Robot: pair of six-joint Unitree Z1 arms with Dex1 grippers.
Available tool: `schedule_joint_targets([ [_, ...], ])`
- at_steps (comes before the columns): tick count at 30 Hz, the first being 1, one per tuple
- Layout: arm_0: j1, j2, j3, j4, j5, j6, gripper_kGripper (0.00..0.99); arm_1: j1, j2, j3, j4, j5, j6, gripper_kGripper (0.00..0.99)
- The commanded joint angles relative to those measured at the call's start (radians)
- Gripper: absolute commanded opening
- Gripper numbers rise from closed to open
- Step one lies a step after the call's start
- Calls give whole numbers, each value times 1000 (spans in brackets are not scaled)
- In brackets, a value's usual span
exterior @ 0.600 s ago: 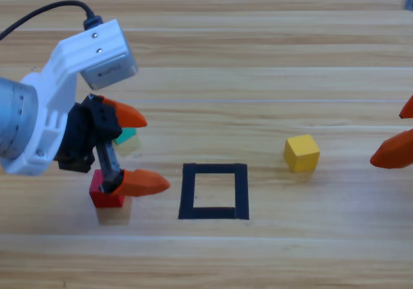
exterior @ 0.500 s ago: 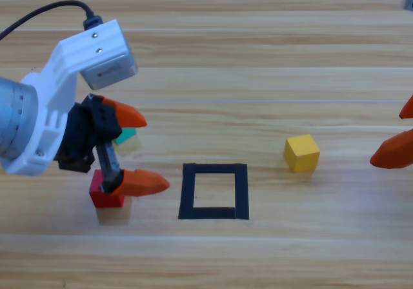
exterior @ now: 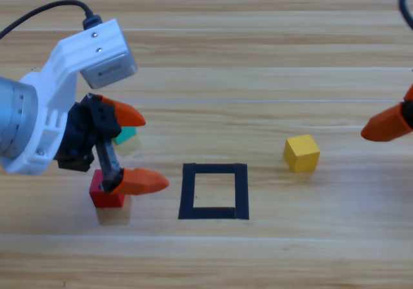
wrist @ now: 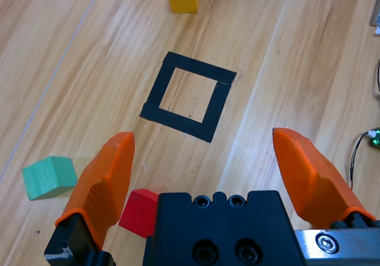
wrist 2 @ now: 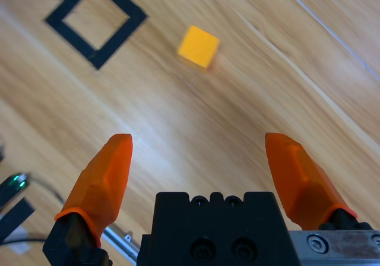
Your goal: Stack the blocks in the rectangular block: red at the bottom, yellow in the middle, green on top
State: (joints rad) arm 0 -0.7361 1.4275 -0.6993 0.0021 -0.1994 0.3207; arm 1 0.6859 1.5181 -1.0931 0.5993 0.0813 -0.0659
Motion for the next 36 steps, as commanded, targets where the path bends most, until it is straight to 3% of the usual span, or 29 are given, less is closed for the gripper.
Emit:
schedule_joint_targets([
  [1,4,13,-16,13,18,-23,990,18,191,-39,-16,-86,112,979],
  [5,11,13,-46,32,63,-89,990,18,241,-77,-16,-133,173,980],
  [9,14,30,-155,108,170,-250,990,23,275,-85,-50,-157,218,980],
  [11,14,53,-247,196,238,-356,989,44,303,-94,-52,-163,218,980],
  [14,18,105,-390,361,341,-525,989,98,347,-120,-50,-247,216,983],
  [21,26,175,-605,673,459,-747,990,101,498,-254,25,-242,351,990],
  [25,47,195,-684,819,466,-819,990,101,580,-333,60,-229,367,990],
  [29,90,266,-772,955,382,-822,989,95,636,-363,62,-215,374,985],
  [36,90,363,-753,972,353,-850,973,81,700,-384,62,-173,370,976],
])
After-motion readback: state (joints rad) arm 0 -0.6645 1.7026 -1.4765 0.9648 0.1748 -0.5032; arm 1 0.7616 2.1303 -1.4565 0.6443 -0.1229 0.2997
